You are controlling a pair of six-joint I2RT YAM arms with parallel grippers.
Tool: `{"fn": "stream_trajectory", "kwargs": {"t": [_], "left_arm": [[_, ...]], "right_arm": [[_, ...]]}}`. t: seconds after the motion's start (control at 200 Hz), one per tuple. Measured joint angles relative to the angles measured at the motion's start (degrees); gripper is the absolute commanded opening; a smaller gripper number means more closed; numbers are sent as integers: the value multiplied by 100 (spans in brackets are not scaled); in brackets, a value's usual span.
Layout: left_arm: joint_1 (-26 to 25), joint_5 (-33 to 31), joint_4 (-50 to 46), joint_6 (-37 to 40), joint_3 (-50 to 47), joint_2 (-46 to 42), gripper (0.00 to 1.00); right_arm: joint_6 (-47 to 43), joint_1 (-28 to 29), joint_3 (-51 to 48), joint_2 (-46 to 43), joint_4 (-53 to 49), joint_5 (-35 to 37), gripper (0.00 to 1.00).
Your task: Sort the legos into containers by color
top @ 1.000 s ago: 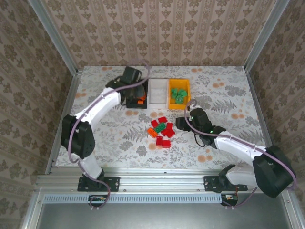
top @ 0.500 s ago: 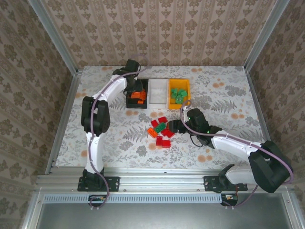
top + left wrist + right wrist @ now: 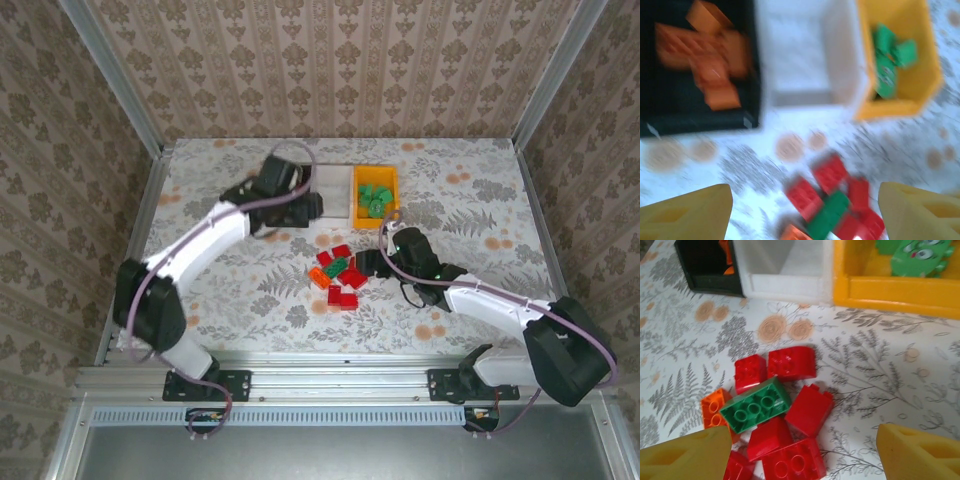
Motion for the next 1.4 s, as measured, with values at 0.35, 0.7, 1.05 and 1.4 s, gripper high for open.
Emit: {"fn": "stream_trajectory", "kwargs": {"t": [0.35,0.7,1.05,1.4], "left_arm": [[-1202,-227,1080,-1856,-2299,-17,75],[-1255,-363,1567,-2057,-2365,208,65],[-1266,-328,2039,-2079,-2830,262,55],[-1200,-612,1598,-2048,-3381,-476,53]], "right_arm": [[442,-525,-520,-841,-120,922,86],[487,-535,-522,-861,-120,970,86],[501,-535,-525,-861,-118,973,85],[503,-535,-529,-861,-118,970,85]]}}
